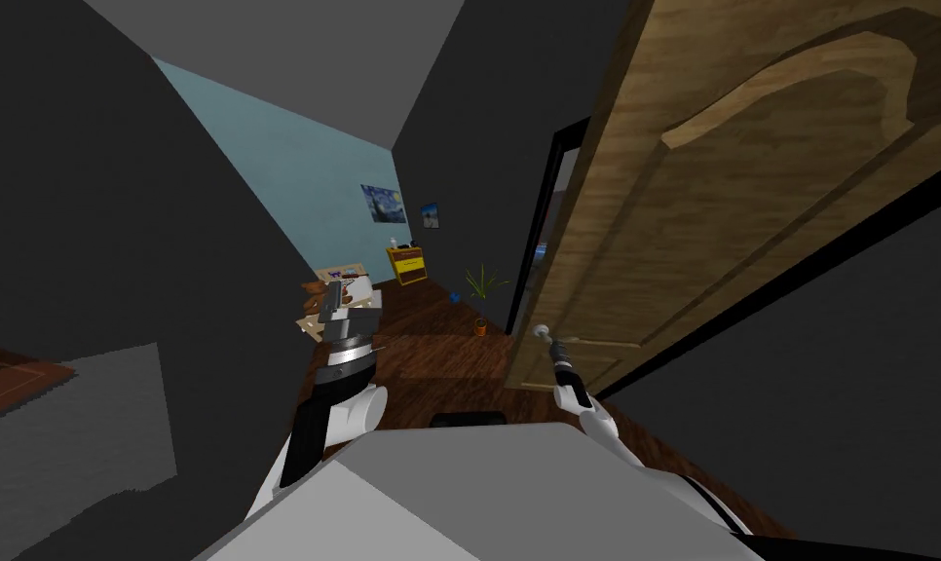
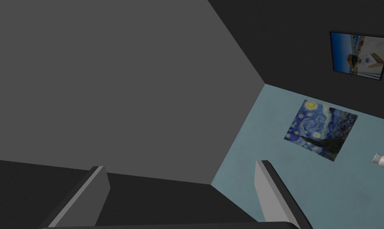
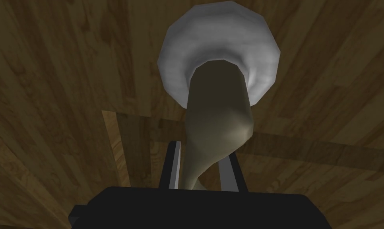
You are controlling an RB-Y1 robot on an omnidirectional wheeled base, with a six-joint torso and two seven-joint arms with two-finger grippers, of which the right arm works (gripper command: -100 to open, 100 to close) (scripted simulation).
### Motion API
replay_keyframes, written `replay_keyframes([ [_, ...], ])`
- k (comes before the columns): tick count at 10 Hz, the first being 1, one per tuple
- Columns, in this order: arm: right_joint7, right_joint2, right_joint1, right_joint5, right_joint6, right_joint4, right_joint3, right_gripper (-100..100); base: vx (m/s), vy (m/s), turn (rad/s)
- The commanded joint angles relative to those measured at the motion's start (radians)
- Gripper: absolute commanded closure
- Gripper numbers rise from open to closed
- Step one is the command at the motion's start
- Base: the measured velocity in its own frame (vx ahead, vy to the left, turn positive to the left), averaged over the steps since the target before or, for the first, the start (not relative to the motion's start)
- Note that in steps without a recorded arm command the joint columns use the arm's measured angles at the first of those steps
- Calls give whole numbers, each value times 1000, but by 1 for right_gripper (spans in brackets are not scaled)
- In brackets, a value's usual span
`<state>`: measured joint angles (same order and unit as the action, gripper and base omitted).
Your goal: Pull the door open
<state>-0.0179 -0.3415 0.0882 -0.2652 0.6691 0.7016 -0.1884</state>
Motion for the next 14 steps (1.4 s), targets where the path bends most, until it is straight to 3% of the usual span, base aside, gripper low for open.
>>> replay_keyframes([
  [1,0,-3,-1,-1,0,-3,-2,100,-249,-1,13],
  [14,-2,-8,0,-3,5,-12,-7,100,-210,-1,25],
])
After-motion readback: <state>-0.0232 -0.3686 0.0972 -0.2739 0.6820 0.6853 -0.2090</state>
